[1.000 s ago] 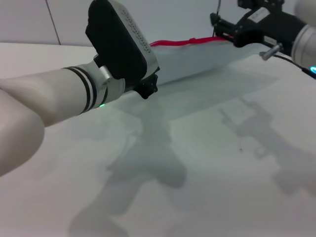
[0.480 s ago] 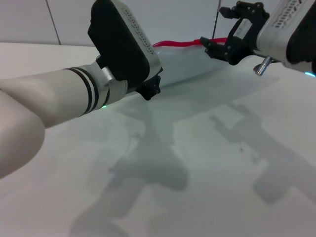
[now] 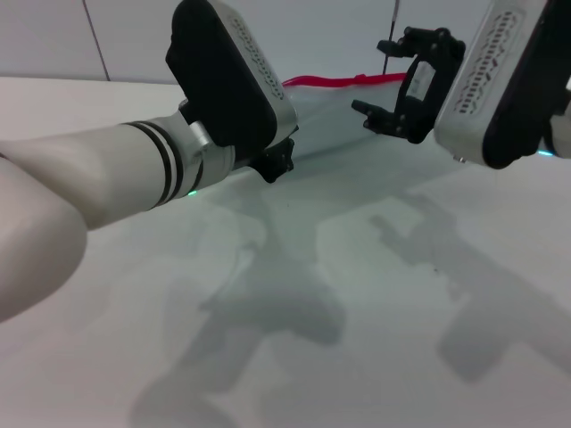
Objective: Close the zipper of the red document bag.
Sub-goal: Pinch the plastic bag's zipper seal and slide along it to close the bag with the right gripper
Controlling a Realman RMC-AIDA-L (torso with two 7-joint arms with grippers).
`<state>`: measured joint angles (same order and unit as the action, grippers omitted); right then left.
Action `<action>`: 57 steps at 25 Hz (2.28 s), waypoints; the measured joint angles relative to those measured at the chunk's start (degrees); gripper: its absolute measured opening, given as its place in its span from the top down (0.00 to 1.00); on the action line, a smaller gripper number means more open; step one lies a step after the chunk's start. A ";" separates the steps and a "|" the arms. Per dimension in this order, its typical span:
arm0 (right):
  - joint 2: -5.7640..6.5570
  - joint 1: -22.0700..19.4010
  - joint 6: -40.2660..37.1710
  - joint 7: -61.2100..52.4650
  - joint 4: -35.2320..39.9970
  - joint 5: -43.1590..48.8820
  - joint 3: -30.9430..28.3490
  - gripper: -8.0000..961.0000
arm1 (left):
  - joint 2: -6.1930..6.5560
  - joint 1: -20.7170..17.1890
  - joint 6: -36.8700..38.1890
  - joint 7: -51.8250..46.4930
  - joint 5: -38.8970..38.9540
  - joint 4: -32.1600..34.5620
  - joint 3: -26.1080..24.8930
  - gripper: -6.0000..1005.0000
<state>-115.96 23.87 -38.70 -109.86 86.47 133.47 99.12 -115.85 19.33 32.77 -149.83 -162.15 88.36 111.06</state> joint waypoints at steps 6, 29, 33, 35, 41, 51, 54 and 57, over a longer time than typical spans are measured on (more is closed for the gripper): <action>0.03 1.88 0.25 0.20 -2.55 1.85 1.12 0.29 | -0.13 0.29 0.02 0.59 0.00 -0.28 0.68 0.94; -0.14 4.05 0.22 0.07 -3.29 2.10 2.51 0.55 | -0.16 0.43 0.10 1.21 -0.09 -0.42 0.97 0.94; -0.15 4.48 0.20 -0.07 -4.08 2.12 2.58 0.58 | -0.16 0.51 0.10 1.21 -0.09 -0.20 1.23 0.94; -0.15 4.82 0.20 -0.12 -4.61 2.24 2.57 0.59 | -0.16 0.52 0.10 1.21 -0.10 -0.10 1.28 0.94; -0.10 5.65 0.20 -0.15 -6.49 2.32 2.15 0.59 | -0.16 0.45 0.09 1.21 -0.10 -0.04 1.29 0.94; 0.06 5.86 1.87 0.00 -7.75 3.41 1.64 0.59 | -0.16 0.43 0.10 1.21 -0.33 -0.12 1.36 0.94; -0.02 5.86 1.88 0.01 -7.88 4.42 1.46 0.59 | -0.16 0.41 0.12 1.21 -0.41 -0.27 1.41 0.94; 0.00 5.85 1.88 0.03 -7.90 4.62 1.43 0.60 | -0.16 0.39 0.15 1.21 -0.44 -0.30 1.46 0.94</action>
<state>-115.95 29.72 -36.82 -109.83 78.57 138.09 100.56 -116.02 19.73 32.92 -148.62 -162.59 88.06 112.52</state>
